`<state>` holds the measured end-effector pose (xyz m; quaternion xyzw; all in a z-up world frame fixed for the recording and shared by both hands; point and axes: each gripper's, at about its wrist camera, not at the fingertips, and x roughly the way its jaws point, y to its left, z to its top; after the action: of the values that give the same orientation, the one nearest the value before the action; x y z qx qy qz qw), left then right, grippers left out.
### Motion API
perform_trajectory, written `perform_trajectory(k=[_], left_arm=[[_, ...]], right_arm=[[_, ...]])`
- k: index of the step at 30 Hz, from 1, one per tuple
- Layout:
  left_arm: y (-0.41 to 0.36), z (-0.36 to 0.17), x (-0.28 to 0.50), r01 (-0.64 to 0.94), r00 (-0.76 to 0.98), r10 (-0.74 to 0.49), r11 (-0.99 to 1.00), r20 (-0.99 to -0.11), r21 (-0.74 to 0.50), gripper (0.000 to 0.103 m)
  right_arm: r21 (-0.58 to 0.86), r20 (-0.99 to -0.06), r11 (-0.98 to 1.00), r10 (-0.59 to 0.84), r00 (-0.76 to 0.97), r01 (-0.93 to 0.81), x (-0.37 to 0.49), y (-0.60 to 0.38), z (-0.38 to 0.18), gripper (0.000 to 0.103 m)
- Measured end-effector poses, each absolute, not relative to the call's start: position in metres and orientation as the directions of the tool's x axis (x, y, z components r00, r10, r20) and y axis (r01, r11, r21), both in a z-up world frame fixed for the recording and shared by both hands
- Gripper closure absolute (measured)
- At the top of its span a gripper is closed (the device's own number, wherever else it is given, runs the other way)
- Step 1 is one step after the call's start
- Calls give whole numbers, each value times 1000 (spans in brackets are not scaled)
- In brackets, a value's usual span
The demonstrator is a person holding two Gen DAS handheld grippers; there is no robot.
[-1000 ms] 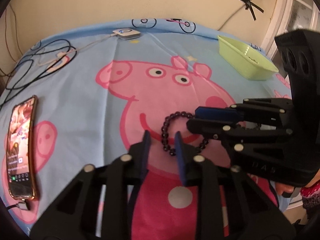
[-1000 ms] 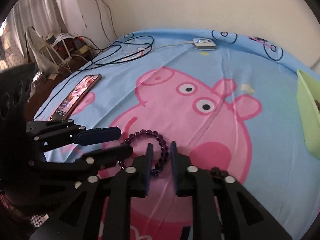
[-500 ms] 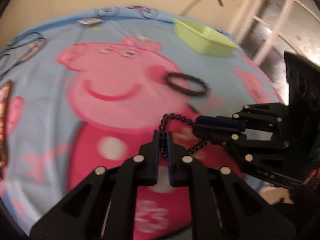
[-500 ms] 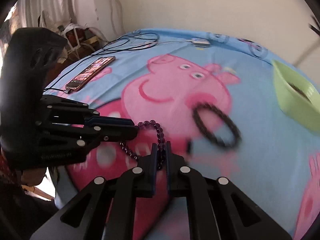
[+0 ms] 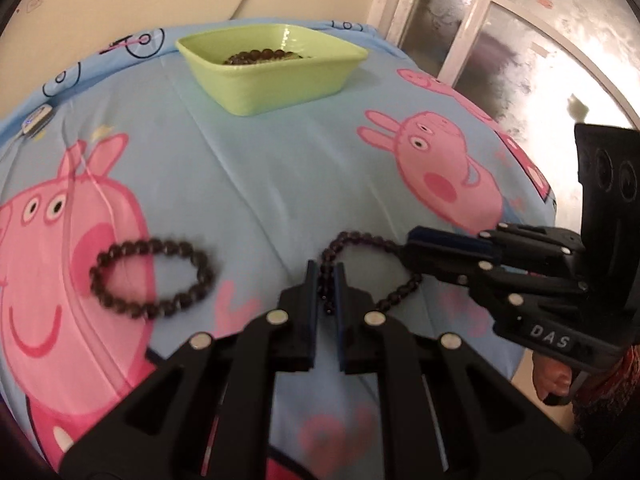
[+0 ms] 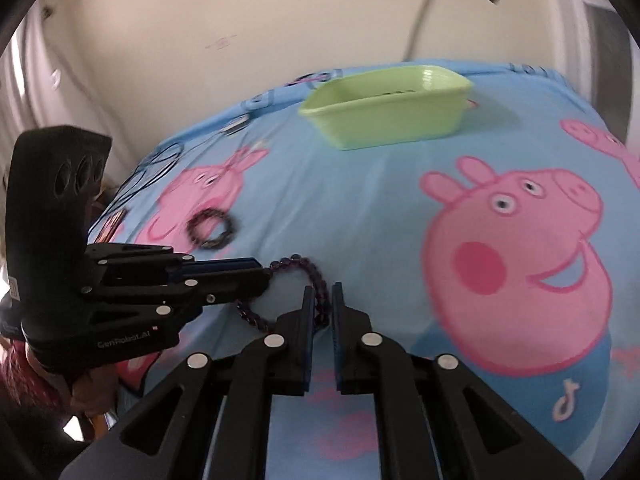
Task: Organize jewelry
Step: 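Lift the dark bead bracelet with the right gripper and release it into the tray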
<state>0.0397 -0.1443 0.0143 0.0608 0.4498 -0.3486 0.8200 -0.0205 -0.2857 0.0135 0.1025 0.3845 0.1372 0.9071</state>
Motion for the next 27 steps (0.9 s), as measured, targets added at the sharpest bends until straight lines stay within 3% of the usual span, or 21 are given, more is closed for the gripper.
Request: perform_trajectory(k=[2, 3, 4, 14, 17, 18, 19, 20, 24, 27], left_arm=[[-144, 16, 40, 624, 343, -516, 750, -785, -221, 92], [-142, 16, 38, 624, 343, -515, 750, -786, -219, 86], [-140, 17, 35, 625, 345, -511, 751, -787, -214, 84], [-149, 17, 22, 649, 371, -465, 749, -804, -134, 84], [-150, 17, 21, 651, 378, -460, 749, -804, -123, 84], [-151, 17, 21, 653, 380, -459, 748, -803, -118, 84], [-152, 17, 21, 655, 381, -460, 747, -802, -117, 87], [-153, 17, 22, 657, 381, -459, 745, -802, -115, 96], [-153, 19, 36, 648, 336, -493, 739, -802, -183, 96], [-150, 35, 55, 639, 328, -537, 732, -777, -236, 96]], right_arm=[[295, -664, 942, 324, 674, -162, -22, -291, 15, 99], [289, -662, 943, 323, 677, -167, -23, -290, 16, 86], [272, -661, 946, 316, 681, -175, -25, -289, 17, 80], [174, -666, 960, 280, 692, -222, -19, -276, 17, 81], [150, -685, 961, 270, 677, -232, -15, -272, 11, 92], [115, -682, 965, 248, 688, -235, -17, -267, 10, 101], [95, -682, 966, 240, 691, -242, -17, -264, 9, 103], [82, -682, 964, 239, 692, -253, -19, -261, 9, 103], [87, -677, 960, 253, 691, -267, -12, -255, 8, 103], [168, -650, 943, 325, 687, -287, -1, -260, 19, 103]])
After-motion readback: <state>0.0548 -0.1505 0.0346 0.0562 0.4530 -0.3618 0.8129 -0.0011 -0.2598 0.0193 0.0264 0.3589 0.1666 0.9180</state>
